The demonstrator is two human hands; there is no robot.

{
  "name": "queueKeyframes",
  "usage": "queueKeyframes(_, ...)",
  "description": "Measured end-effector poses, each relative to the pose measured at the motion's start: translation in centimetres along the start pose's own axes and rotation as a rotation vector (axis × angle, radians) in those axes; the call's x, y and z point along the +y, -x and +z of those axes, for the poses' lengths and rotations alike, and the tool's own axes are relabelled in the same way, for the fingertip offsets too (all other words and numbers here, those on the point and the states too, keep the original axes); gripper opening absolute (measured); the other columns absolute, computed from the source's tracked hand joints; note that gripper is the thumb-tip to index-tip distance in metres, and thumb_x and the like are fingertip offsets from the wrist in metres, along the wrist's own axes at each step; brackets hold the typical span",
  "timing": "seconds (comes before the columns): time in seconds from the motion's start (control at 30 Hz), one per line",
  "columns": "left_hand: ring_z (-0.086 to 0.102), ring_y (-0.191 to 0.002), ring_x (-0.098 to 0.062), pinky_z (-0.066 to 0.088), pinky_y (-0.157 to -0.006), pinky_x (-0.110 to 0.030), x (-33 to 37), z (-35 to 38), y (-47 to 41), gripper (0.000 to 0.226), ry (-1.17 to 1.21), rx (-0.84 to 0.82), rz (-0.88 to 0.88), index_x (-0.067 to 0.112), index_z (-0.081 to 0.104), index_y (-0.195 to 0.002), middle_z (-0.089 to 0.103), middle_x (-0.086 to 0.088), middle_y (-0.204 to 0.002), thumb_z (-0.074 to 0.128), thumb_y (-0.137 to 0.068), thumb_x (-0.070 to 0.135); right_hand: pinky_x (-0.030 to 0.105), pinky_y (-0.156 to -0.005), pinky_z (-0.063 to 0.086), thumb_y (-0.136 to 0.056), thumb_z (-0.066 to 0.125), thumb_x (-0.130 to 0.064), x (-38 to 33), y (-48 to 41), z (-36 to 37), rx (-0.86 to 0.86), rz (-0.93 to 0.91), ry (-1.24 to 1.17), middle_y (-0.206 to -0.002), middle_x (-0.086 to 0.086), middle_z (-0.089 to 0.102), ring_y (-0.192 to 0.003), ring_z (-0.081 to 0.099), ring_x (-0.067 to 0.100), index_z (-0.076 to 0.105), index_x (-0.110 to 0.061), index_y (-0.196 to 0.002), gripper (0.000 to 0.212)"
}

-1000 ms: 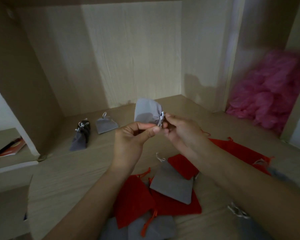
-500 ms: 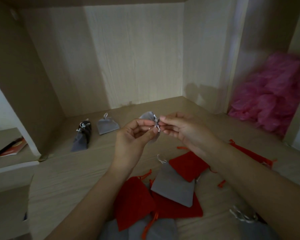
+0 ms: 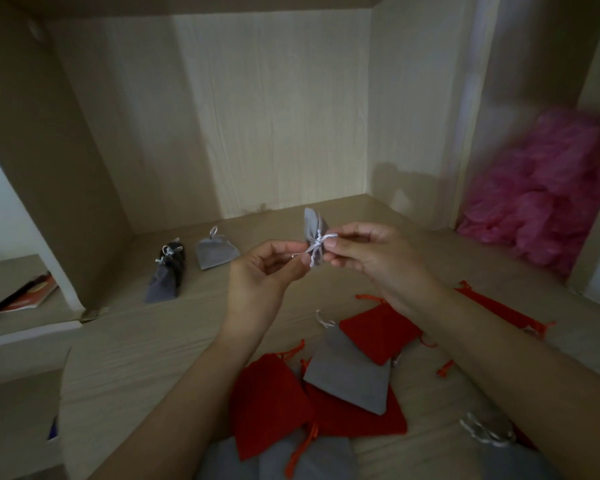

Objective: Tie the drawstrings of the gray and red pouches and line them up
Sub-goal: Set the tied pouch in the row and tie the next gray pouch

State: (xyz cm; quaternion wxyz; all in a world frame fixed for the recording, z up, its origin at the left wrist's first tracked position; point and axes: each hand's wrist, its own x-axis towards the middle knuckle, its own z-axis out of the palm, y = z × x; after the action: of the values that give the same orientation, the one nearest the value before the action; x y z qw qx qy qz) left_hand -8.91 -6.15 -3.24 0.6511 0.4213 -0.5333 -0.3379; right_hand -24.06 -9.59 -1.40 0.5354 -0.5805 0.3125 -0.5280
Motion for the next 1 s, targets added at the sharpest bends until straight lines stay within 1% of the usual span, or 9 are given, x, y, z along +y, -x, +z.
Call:
queueKeyframes(0.1, 0.061, -0.061, -0.004, 0.05, -0.062, -0.015, -0.1, -0.3, -0.1, 0.014, -0.105, 0.062, 0.057, 0.014, 0.071, -0.08, 0.069, 0.005, -0.063, 0.07, -0.078, 0.0, 0.018, -0.064, 0.056, -0.085, 0.062, 0.003, 0.2, 0.0, 0.4, 0.02, -0.034, 0.05, -0.079, 0.013, 0.07, -0.063, 0.066, 0.009, 0.065, 0.003, -0.093, 0.008)
queueKeyframes(0.2, 0.062, -0.06, -0.001, 0.047, -0.06, -0.011, -0.2, -0.4, 0.1, 0.013, -0.393, 0.068, 0.195, 0.023, 0.072, -0.077, 0.068, 0.013, -0.064, 0.075, -0.077, 0.01, 0.018, -0.06, 0.054, -0.086, 0.061, 0.003, 0.3, -0.1, 0.6, 0.046, -0.065, 0.113, -0.075, 0.011, 0.068, -0.061, 0.065, 0.008, 0.065, -0.005, -0.083, 0.009)
queueKeyframes(0.33, 0.063, -0.065, -0.001, 0.044, -0.059, -0.008, -0.3, -0.4, 0.3, 0.005, -0.633, 0.044, 0.279, 0.019, 0.074, -0.077, 0.068, 0.013, -0.068, 0.074, -0.078, 0.014, 0.019, -0.056, 0.049, -0.087, 0.06, 0.003, 0.7, -0.2, 1.1, 0.089, -0.092, 0.172, -0.069, 0.006, 0.066, -0.061, 0.063, 0.009, 0.062, -0.011, -0.074, 0.019)
queueKeyframes(0.43, 0.062, -0.065, -0.001, 0.04, -0.058, -0.005, -0.1, -0.4, 0.5, 0.01, -0.629, 0.034, 0.265, 0.021, 0.07, -0.073, 0.066, 0.016, -0.066, 0.072, -0.08, 0.014, 0.018, -0.054, 0.048, -0.089, 0.057, 0.0, 0.8, -0.1, 1.2, 0.127, -0.043, 0.07, -0.068, 0.002, 0.066, -0.062, 0.063, 0.009, 0.061, -0.011, -0.076, 0.018)
queueKeyframes(0.57, 0.061, -0.063, -0.006, 0.042, -0.059, -0.008, 0.0, 0.1, 0.8, 0.013, -0.553, -0.066, 0.207, 0.02, 0.068, -0.074, 0.065, 0.008, -0.064, 0.068, -0.084, 0.011, 0.016, -0.054, 0.046, -0.092, 0.052, -0.002, 1.3, -0.3, 1.0, 0.173, 0.151, -0.253, -0.061, -0.005, 0.065, -0.058, 0.059, 0.005, 0.06, -0.012, -0.075, 0.021)
queueKeyframes(0.7, 0.063, -0.066, -0.014, 0.048, -0.063, -0.014, -0.2, 0.3, 0.8, 0.02, -0.482, -0.152, 0.147, 0.024, 0.064, -0.073, 0.065, 0.003, -0.066, 0.066, -0.085, 0.009, 0.015, -0.051, 0.045, -0.093, 0.046, 0.0, 1.8, -0.4, 1.4, 0.219, 0.271, -0.476, -0.068, 0.001, 0.063, -0.058, 0.058, 0.007, 0.061, -0.009, -0.075, 0.025)
queueKeyframes(0.83, 0.063, -0.064, -0.013, 0.054, -0.069, -0.029, -0.4, 0.4, 0.7, 0.014, -0.399, -0.221, 0.117, 0.018, 0.067, -0.077, 0.064, 0.004, -0.067, 0.065, -0.086, 0.007, 0.022, -0.066, 0.054, -0.092, 0.043, 0.004, 1.6, -0.2, 1.5, 0.128, 0.186, -0.474, -0.079, 0.006, 0.069, -0.072, 0.066, 0.014, 0.067, -0.005, -0.081, 0.027)
queueKeyframes(0.9, 0.059, -0.061, -0.008, 0.053, -0.066, -0.024, -0.4, 0.3, 0.7, 0.014, -0.365, -0.227, 0.102, 0.016, 0.067, -0.076, 0.063, 0.006, -0.064, 0.065, -0.085, 0.006, 0.021, -0.064, 0.054, -0.091, 0.044, 0.004, 1.6, 0.0, 1.4, 0.097, 0.143, -0.392, -0.078, 0.006, 0.069, -0.071, 0.066, 0.013, 0.067, -0.005, -0.081, 0.026)
queueKeyframes(1.0, 0.055, -0.055, -0.003, 0.047, -0.058, -0.016, -0.2, 0.5, 1.0, 0.017, -0.402, -0.223, 0.1, 0.016, 0.067, -0.071, 0.062, 0.008, -0.06, 0.064, -0.086, 0.01, 0.017, -0.058, 0.049, -0.092, 0.046, 0.0, 1.5, -0.3, 0.8, 0.155, 0.04, -0.088, -0.073, 0.004, 0.065, -0.066, 0.061, 0.009, 0.063, -0.006, -0.081, 0.02)
